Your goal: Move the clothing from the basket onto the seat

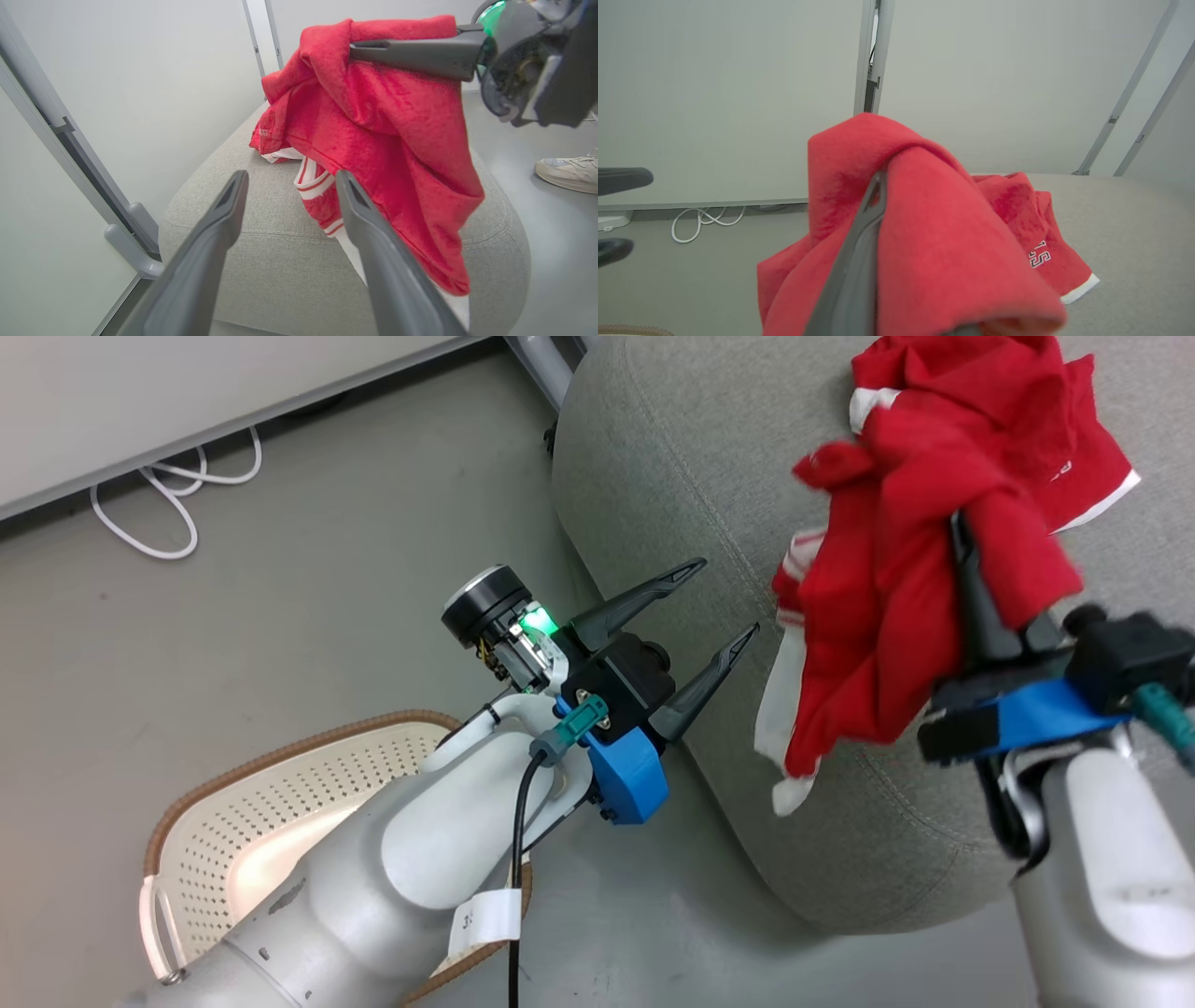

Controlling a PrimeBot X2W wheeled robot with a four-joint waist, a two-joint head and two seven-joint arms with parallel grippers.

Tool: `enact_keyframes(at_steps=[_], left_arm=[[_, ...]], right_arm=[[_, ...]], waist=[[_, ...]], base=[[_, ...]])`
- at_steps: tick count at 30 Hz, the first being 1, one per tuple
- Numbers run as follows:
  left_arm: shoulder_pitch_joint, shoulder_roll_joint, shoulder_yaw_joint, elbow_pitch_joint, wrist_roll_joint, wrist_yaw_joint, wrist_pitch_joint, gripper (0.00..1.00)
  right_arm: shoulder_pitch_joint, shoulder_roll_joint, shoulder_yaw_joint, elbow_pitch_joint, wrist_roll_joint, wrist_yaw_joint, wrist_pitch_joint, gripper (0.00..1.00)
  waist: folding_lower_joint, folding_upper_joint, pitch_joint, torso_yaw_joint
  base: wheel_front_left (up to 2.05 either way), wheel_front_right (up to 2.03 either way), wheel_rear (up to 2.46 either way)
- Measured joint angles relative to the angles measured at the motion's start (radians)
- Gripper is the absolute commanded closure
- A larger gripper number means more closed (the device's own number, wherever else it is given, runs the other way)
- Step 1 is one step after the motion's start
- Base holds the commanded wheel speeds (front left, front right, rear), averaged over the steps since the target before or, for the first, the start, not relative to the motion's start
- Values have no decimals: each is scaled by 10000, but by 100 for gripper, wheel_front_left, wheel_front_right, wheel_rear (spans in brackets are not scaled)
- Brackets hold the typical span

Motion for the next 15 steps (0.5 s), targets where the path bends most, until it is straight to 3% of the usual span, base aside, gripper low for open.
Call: enact_keyframes(at_steps=[8, 15], left_arm=[[-463, 234, -6, -230, 161, 19, 38, 0], [-1058, 552, -12, -673, 385, 48, 272, 0]], right_arm=[[-2199, -890, -420, -537, -15, 0, 0, 100], [-4362, -2132, -1910, -922, 40, 0, -2, 100]], waist=[[0, 0, 835, 138], [1, 0, 1990, 316]], base=[[0, 0, 0], [0, 0, 0]])
